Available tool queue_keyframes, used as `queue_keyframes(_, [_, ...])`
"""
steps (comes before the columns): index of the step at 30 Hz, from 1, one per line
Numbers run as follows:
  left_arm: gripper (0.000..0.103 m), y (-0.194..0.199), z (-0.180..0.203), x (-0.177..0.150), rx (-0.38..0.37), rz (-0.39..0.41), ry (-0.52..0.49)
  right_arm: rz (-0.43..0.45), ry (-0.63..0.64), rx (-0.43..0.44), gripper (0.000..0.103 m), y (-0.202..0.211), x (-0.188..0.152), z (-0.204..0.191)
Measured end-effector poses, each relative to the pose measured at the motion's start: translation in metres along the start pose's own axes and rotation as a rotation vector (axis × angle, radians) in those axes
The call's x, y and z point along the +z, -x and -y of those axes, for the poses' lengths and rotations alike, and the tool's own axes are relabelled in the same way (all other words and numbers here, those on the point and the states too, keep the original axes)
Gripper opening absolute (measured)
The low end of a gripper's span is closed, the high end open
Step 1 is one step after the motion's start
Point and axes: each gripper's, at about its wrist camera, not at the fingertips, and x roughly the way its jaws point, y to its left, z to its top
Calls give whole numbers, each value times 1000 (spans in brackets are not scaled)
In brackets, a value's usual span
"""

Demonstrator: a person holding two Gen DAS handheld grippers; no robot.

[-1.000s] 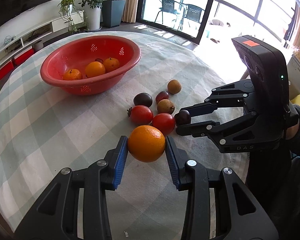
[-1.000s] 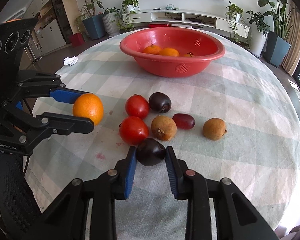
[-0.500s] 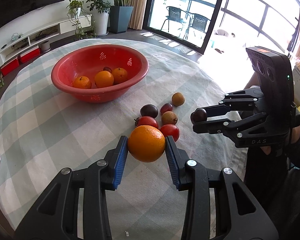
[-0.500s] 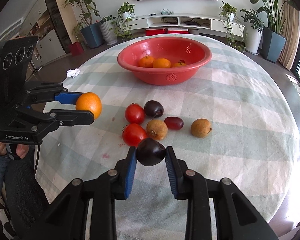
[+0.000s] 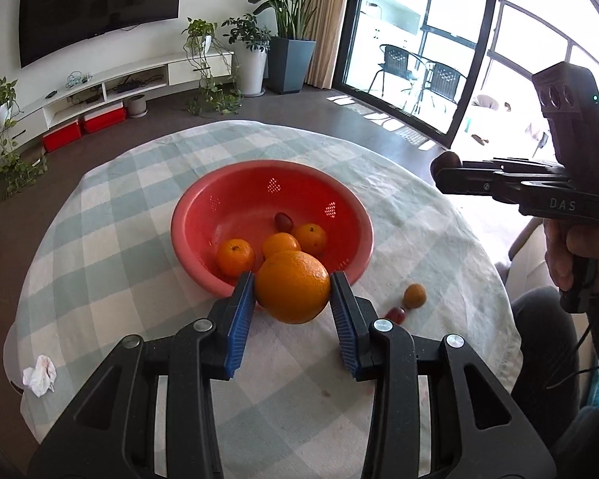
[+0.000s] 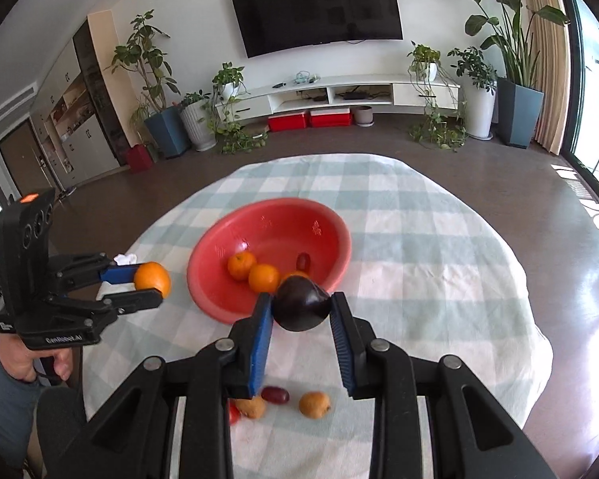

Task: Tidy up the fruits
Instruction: 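Carry the orange and plum over the red bowl and open both grippers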

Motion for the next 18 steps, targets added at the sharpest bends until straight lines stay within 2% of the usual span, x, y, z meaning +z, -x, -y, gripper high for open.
queue_keyframes(7, [36, -50, 17, 30, 76, -93, -98, -104, 14, 69, 32, -70, 47, -14])
queue_keyframes(14, [36, -91, 12, 32, 90, -161, -107, -211, 39, 45, 32, -138, 53, -20])
queue_keyframes(18, [36, -103, 6, 27, 92, -182, -96, -250, 42, 26, 32, -163, 51, -17])
